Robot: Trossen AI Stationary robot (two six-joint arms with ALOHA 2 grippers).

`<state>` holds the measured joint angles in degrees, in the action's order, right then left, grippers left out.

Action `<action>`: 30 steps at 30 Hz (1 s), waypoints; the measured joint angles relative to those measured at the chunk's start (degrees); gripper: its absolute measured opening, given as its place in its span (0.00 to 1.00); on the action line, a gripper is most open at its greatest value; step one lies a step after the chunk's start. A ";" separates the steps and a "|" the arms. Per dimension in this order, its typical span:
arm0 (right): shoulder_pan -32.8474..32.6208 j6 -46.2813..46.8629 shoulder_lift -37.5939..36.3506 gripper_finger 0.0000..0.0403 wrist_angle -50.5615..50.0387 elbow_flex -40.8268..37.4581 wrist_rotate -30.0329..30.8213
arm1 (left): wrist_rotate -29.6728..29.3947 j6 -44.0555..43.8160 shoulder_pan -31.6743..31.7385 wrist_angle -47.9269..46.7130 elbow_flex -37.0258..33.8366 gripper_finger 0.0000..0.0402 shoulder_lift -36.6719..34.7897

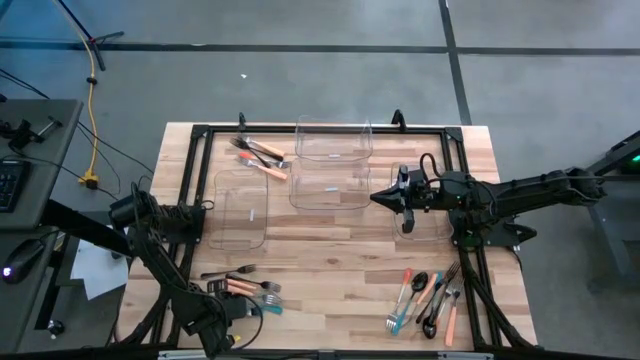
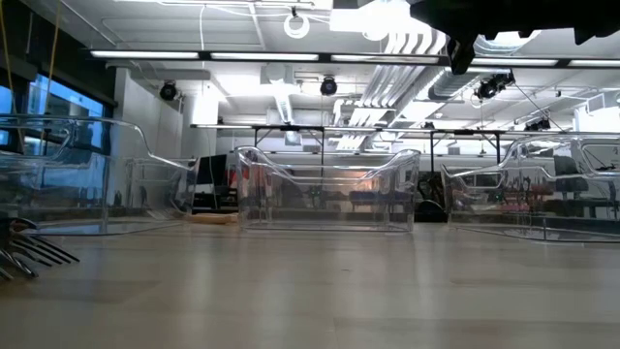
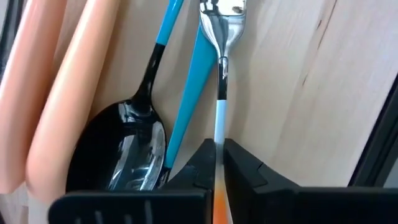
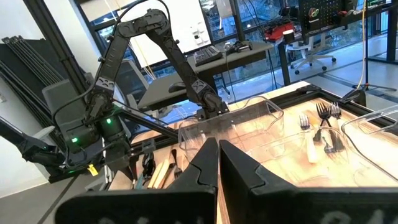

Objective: Sort silverware by color (type)
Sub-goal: Put the orange fork into the bottom right transparent bin

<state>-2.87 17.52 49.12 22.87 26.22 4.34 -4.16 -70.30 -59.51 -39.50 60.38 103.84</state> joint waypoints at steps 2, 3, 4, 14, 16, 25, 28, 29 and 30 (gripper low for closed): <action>0.00 0.00 0.00 0.00 0.02 0.01 0.00 | 0.00 0.48 -0.02 0.56 0.00 0.01 -0.19; 0.00 -0.01 0.00 0.00 0.00 0.00 0.00 | -0.10 0.86 -0.02 0.66 -0.02 0.01 -0.31; -0.01 -0.01 0.00 0.00 0.00 0.00 0.00 | -0.19 1.22 -0.02 0.94 -0.02 0.01 -0.50; 0.00 -0.02 0.00 0.00 0.00 0.00 0.00 | -1.08 2.63 0.62 0.41 -0.02 0.00 -8.68; -0.01 -0.02 0.00 0.00 0.02 0.02 0.00 | -2.27 4.81 1.73 -1.18 -0.01 0.00 -12.99; -0.01 0.42 0.00 0.00 0.10 0.01 0.00 | -22.43 15.43 16.61 -10.15 0.07 0.00 -33.39; -0.01 0.19 0.00 0.00 0.87 0.00 0.00 | -29.44 24.27 24.27 -9.17 0.09 0.00 -38.02; 0.00 -0.17 0.00 0.00 1.10 0.00 0.00 | -30.93 27.67 26.99 -8.62 0.09 0.00 -39.22; 0.00 -0.91 0.00 0.00 1.40 0.00 0.00 | -32.22 31.38 29.88 -7.48 0.09 0.00 -40.35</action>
<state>-2.87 16.61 49.12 24.27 26.22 4.34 -36.39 -38.92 -29.63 -46.98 60.47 63.49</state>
